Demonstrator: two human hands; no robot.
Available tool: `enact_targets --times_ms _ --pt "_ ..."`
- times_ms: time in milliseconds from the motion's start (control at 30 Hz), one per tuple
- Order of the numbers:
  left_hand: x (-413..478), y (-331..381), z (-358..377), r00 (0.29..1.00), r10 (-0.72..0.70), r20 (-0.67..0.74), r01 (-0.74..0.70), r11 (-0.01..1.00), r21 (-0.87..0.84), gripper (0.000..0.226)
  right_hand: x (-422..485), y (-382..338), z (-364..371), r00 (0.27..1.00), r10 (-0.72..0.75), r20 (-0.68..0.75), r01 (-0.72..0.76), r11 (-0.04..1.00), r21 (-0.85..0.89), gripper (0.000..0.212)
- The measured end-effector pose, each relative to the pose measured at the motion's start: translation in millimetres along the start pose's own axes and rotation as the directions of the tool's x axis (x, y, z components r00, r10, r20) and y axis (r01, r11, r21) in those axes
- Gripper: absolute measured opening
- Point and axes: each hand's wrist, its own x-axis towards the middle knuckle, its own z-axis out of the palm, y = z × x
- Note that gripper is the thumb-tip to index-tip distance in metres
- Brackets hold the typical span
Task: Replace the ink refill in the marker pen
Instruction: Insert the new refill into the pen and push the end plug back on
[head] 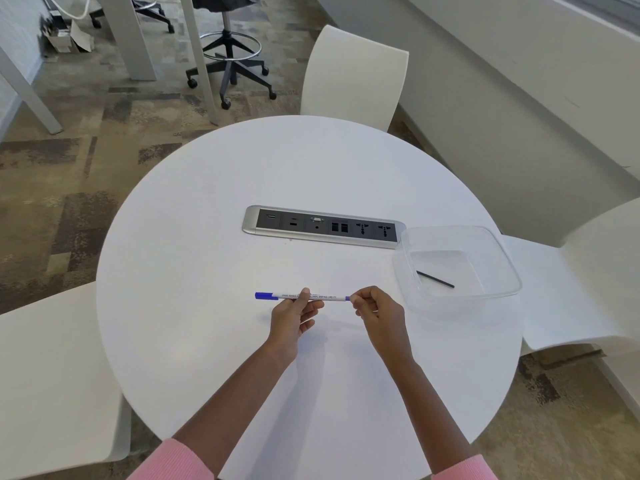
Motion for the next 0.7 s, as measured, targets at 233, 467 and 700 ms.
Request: enact_targets --times_ms 233,467,700 --pt "-0.7 -0.2 0.4 1.000 0.017 0.019 -0.016 0.999 -0.034 0.018 -2.7 -1.3 2.4 0.997 -0.065 -0.034 0.065 0.998 0.007 0.015" --pt "-5.9 -1.4 7.3 0.991 0.021 0.129 -0.008 0.995 -0.098 0.010 -4.3 -2.4 9.0 0.996 -0.084 -0.005 0.084 0.996 -0.006 0.011" --pt "-7.9 -2.0 6.6 0.985 0.055 0.162 -0.031 0.989 -0.148 0.008 -7.7 -6.7 10.1 0.999 -0.023 -0.030 0.025 0.998 0.055 0.012"
